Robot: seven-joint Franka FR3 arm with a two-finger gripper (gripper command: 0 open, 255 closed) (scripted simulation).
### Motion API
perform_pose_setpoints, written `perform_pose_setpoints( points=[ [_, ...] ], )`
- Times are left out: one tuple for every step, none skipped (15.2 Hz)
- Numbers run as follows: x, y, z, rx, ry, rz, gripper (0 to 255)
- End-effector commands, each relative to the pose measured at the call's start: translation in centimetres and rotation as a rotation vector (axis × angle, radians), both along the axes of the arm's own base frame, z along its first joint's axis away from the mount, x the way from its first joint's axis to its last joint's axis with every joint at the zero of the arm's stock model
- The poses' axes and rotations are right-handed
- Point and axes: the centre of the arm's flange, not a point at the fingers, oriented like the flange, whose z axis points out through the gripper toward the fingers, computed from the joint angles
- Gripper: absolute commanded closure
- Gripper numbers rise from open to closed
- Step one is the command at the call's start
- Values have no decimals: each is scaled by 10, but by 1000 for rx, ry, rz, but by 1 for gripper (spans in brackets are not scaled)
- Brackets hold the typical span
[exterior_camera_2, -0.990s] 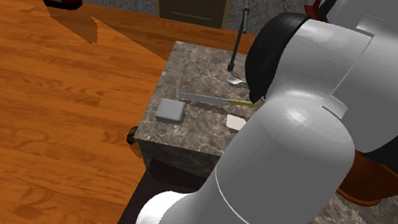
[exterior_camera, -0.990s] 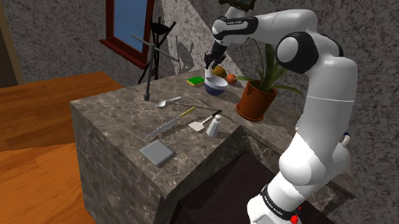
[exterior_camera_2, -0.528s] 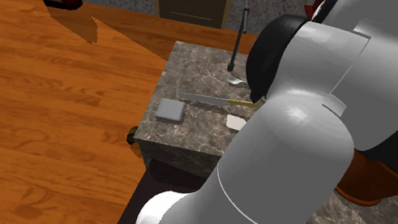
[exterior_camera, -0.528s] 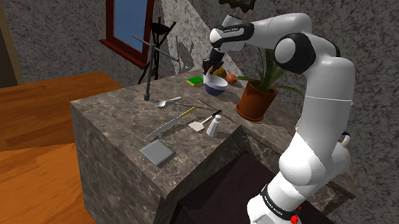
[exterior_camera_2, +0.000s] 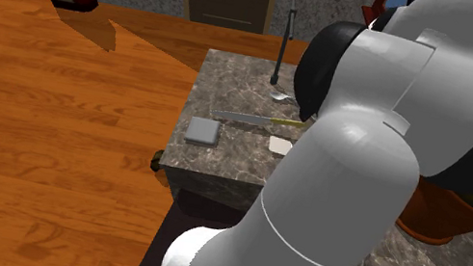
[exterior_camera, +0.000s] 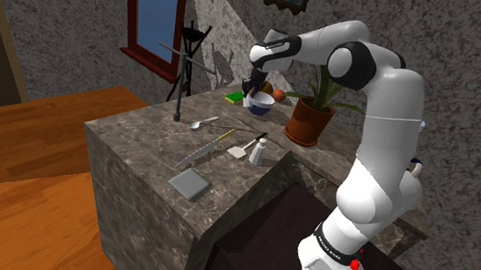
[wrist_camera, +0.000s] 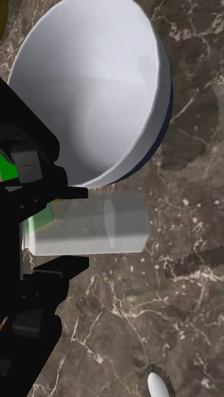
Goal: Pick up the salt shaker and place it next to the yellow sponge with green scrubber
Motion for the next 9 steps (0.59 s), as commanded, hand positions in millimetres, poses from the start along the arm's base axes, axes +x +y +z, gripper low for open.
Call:
perform_pose_setpoints(
  points=[
    [0, 0, -12, 0, -1, 0, 255],
    [0, 0, -17, 0, -1, 0, 255],
    [0, 0, -22, 0, -1, 0, 255],
    [0, 0, -27, 0, -1, 0, 255],
    [0, 0, -33, 0, -1, 0, 255],
    [0, 0, -39, 0, -1, 0, 255],
    [0, 0, -39, 0, -1, 0, 255],
    [0, 0, -39, 0, -1, 0, 255],
    [0, 0, -39, 0, -1, 0, 255]
  ],
)
